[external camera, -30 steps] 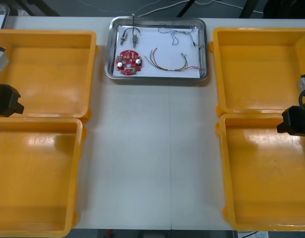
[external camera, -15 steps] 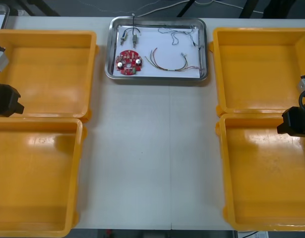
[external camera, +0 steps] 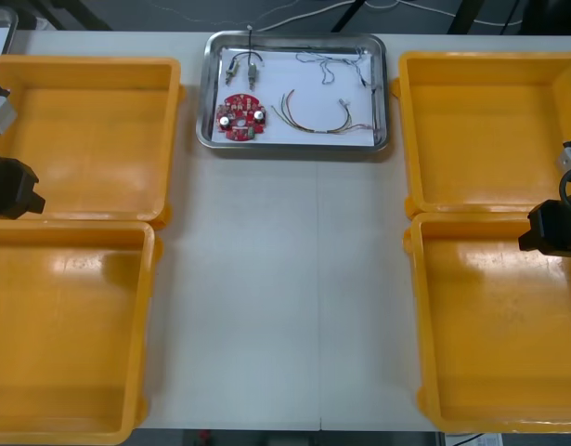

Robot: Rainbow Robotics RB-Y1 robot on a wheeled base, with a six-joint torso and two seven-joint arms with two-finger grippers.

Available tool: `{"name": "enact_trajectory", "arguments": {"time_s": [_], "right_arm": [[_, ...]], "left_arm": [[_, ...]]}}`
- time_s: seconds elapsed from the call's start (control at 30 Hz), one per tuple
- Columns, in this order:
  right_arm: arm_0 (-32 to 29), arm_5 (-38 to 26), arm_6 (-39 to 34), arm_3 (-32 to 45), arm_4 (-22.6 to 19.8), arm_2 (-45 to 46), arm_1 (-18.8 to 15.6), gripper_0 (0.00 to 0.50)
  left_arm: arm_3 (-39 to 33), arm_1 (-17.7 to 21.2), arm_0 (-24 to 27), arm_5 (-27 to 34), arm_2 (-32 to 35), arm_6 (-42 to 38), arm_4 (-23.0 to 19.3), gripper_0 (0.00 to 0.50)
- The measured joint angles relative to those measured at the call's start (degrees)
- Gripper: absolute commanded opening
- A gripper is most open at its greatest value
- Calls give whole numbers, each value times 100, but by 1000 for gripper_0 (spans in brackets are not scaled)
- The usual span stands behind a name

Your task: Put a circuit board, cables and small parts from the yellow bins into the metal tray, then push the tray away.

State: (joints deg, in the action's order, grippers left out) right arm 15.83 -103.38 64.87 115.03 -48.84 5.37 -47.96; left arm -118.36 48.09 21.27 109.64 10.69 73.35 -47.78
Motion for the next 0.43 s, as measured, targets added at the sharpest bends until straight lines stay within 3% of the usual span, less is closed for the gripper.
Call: {"name": "enact_trajectory", "arguments": {"time_s": [0.43], "right_arm": [[0, 0, 0, 0, 0, 0, 0, 500]], "left_arm": [[0, 0, 0, 0, 0, 0, 0, 481]]}}
